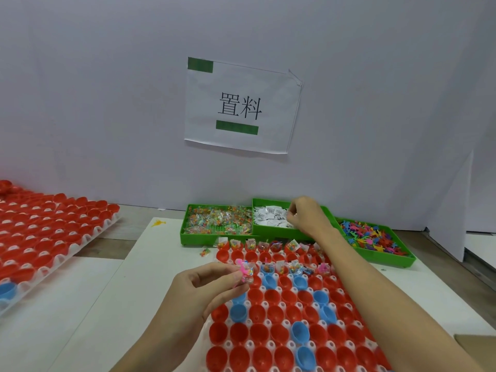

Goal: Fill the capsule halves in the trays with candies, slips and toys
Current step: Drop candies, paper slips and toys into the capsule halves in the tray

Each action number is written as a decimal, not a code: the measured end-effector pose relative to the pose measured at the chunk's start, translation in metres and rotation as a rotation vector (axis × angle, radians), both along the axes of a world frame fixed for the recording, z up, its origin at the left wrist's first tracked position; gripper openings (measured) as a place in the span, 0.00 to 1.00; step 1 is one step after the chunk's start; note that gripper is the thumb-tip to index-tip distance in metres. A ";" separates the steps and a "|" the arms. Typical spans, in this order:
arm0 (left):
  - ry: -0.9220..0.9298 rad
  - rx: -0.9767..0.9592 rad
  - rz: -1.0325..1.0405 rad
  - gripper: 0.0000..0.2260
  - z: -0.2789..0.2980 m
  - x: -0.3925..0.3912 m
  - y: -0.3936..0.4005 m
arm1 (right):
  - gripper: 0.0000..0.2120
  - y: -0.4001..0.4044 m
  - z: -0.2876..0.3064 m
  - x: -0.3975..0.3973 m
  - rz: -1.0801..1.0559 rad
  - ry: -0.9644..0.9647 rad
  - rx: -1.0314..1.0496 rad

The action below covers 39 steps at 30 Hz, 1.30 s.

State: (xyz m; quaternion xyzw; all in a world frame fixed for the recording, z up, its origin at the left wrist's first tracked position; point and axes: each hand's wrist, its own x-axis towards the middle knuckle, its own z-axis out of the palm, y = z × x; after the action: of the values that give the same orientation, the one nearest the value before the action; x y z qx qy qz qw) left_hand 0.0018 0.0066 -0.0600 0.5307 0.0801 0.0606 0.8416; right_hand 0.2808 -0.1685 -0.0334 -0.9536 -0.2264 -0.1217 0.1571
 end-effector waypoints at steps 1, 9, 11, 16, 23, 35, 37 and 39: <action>0.001 0.005 0.002 0.15 0.000 0.000 0.000 | 0.09 -0.001 0.001 -0.003 -0.003 -0.008 0.019; 0.009 0.018 0.010 0.15 0.000 -0.001 -0.001 | 0.07 -0.015 0.017 -0.041 0.025 0.038 0.505; 0.010 0.024 0.012 0.15 -0.001 -0.001 -0.001 | 0.05 -0.020 0.025 -0.067 0.141 0.197 0.648; 0.009 0.040 0.019 0.15 -0.001 -0.001 -0.001 | 0.04 -0.032 0.023 -0.146 0.496 0.551 0.571; -0.017 0.132 -0.013 0.15 -0.002 -0.001 -0.004 | 0.05 -0.027 0.010 -0.186 0.505 0.492 0.479; -0.136 0.436 0.101 0.06 0.001 -0.003 -0.001 | 0.06 -0.005 0.013 -0.187 0.493 0.259 0.469; -0.158 0.443 0.177 0.06 0.000 -0.002 0.001 | 0.04 0.000 0.014 -0.185 0.507 0.350 0.553; -0.165 0.452 0.238 0.10 0.000 -0.001 0.006 | 0.05 0.004 0.015 -0.185 0.522 0.456 0.632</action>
State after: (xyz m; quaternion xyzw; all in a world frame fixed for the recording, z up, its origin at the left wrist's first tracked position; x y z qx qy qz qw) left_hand 0.0007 0.0122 -0.0598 0.6854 0.0578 0.2185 0.6922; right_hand 0.0957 -0.1646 -0.0189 -0.7725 -0.3702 0.0716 0.5109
